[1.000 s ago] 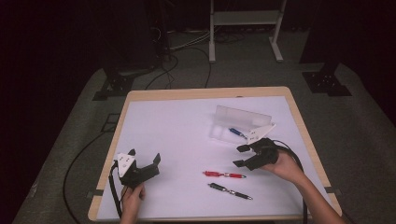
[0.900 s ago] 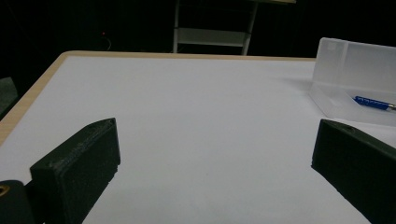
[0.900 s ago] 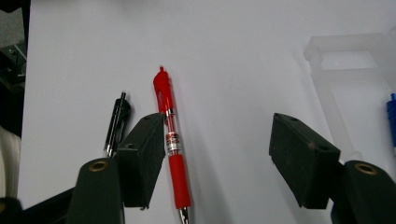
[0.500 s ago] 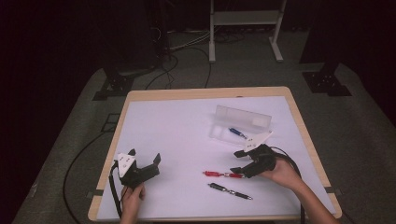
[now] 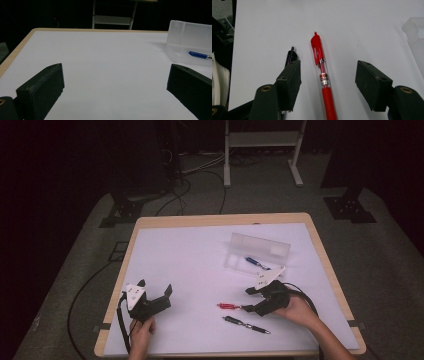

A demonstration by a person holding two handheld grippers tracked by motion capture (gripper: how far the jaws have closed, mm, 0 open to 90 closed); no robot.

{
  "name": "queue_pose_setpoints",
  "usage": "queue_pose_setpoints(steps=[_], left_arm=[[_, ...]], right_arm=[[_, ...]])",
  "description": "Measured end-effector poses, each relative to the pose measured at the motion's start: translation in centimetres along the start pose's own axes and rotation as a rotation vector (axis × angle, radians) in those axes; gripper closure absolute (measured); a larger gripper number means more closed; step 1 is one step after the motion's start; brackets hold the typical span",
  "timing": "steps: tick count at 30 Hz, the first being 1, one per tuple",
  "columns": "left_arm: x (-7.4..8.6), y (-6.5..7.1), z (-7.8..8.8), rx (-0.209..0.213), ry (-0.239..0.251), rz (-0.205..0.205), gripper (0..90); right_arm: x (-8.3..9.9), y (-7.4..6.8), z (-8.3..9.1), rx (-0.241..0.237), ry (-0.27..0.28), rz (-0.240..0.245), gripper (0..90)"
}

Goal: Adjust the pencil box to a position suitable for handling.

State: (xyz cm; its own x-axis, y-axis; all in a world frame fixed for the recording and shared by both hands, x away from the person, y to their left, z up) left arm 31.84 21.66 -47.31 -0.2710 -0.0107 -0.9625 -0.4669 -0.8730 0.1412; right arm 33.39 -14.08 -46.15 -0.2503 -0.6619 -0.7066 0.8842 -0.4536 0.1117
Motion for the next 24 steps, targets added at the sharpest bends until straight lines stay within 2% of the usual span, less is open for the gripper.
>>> queue_pose_setpoints(steps=[7,12,13,16,24], left_arm=[[0.0,0.0,0.0,0.004,-0.001,0.002,0.3],[0.0,0.0,0.0,0.003,-0.002,-0.001,0.4],[0.0,0.0,0.0,0.003,-0.002,-0.002,0.4],[0.0,0.0,0.0,0.001,-0.001,-0.002,0.4],[0.0,0.0,0.0,0.004,-0.001,0.001,0.4]], right_arm=[[0.0,-0.7,-1.1,0.001,-0.025,0.024,43.7],[0.1,-1.1,-1.9,-0.004,-0.039,0.032,55.3],[0.2,-1.1,-2.2,-0.01,-0.047,0.048,57.8],[0.4,-1.2,-2.8,-0.002,-0.064,0.056,63.6],[0.7,-1.0,-3.6,0.011,-0.09,0.066,71.6]])
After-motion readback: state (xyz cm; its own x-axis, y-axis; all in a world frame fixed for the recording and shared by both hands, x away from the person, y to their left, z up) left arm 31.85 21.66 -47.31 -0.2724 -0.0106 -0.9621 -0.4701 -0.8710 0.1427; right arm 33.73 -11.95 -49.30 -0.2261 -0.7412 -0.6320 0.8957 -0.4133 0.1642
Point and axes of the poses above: each handheld gripper's, and its own axes: z roughly backward along the jaws, x roughly out of its underside, y roughly to its right, the point moved 4 cm from there along -z, roughly forward along the jaws, and after that the axes turned 13 degrees about x, right-handed, at the moved point
